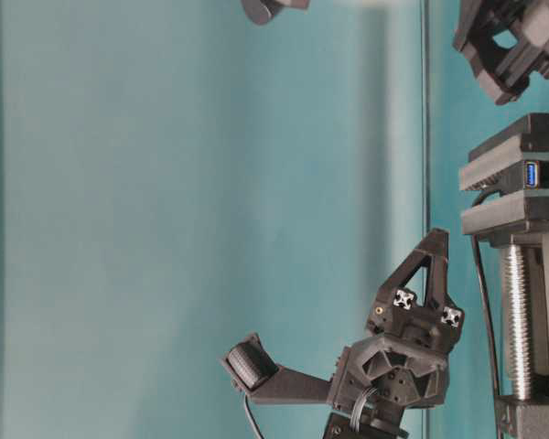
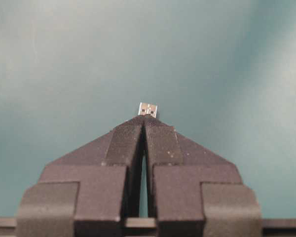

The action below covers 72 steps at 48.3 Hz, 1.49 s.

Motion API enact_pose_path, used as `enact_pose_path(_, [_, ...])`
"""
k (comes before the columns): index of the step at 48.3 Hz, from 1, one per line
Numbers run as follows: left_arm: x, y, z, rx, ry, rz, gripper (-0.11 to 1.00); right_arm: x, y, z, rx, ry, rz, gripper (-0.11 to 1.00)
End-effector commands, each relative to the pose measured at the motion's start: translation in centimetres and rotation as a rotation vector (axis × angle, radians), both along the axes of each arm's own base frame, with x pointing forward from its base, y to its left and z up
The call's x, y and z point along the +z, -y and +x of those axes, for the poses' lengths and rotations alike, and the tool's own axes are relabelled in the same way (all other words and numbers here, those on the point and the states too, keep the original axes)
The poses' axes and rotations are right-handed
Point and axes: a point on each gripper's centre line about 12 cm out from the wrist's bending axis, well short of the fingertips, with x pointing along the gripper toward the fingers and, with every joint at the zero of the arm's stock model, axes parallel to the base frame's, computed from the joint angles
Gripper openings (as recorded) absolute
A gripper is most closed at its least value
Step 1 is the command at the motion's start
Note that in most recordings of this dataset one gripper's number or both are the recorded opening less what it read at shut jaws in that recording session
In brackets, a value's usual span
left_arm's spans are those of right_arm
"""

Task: Insert the USB cable into the fixed female connector.

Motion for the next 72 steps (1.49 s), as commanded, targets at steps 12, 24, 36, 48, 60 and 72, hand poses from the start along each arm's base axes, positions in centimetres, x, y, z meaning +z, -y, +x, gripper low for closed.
enact_pose_path(12, [3.8,3.0,-1.0,-0.094,0.011,-0.005,0.0,0.0,-0.6,0.2,0.005,-0.076,-0.02,0.0])
enact_pose_path(24, [6.5,5.7,-3.3,-0.144,-0.046,-0.076,0.07,0.9,-0.6,0.5,-0.006,-0.022,0.031,0.0])
enact_pose_path(36, [8.7,8.0,-5.8,-0.189,-0.033,-0.117,0.72,1.0,0.1,0.7,-0.037,-0.014,0.046,0.0])
enact_pose_path(48, [11.8,10.3,-8.1,-0.245,0.1,-0.168,1.0,0.7,0.1,0.8,-0.042,-0.021,0.047,0.09])
enact_pose_path(60, [12.6,10.4,-13.9,-0.252,0.215,-0.153,1.0,-0.2,0.0,1.3,-0.056,-0.051,0.077,0.63])
enact_pose_path(72, [11.9,10.7,-17.7,-0.274,0.145,-0.137,1.0,-1.1,0.0,2.1,-0.061,-0.06,0.076,0.56])
